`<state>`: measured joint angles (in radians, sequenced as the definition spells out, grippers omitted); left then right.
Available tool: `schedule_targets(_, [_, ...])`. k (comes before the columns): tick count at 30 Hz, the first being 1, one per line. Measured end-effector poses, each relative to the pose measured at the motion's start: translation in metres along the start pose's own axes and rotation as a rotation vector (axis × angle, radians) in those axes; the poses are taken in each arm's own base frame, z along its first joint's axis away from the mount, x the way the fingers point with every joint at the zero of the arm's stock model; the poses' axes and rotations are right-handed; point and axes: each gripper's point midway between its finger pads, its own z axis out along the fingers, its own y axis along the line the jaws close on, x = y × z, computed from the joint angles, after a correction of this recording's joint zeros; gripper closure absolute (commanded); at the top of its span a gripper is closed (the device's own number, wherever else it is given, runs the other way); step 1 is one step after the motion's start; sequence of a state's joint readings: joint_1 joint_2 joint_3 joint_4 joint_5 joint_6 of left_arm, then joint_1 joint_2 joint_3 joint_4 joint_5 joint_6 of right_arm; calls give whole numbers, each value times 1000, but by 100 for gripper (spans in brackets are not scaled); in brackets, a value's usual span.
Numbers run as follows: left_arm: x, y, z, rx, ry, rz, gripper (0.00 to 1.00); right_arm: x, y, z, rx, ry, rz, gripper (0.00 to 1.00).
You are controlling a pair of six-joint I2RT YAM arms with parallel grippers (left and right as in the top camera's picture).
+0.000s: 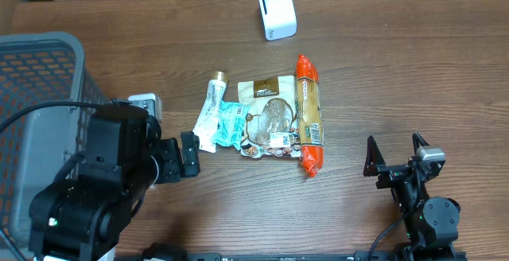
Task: Scan the item barcode
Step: 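Release the white tube and pull the left gripper back, then move the right gripper over the spaghetti pack and lower onto it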
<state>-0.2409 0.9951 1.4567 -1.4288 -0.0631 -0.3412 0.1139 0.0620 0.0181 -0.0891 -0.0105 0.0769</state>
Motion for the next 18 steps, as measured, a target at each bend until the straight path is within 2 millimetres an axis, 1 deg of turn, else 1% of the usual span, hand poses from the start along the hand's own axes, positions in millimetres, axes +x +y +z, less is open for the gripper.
schedule_targets(4, [4,1,4,-6,17,-10,0,1,7,0,-38,8,17,0])
schedule_targets(8, [4,1,4,-6,17,-22,0,13,15,-1,-88,65,40,0])
schedule_targets(10, [4,1,5,-6,17,-23,0,13,19,-3,-107,97,49,0])
schedule_targets(12, [4,1,5,-6,18,-24,0,5,24,-5,-123,117,55,0])
schedule_targets(16, [4,1,6,-8,22,-25,0,-30,39,-7,-178,144,65,0])
schedule_targets(18, [4,1,7,-9,25,-25,0,-45,47,-4,-204,189,75,0])
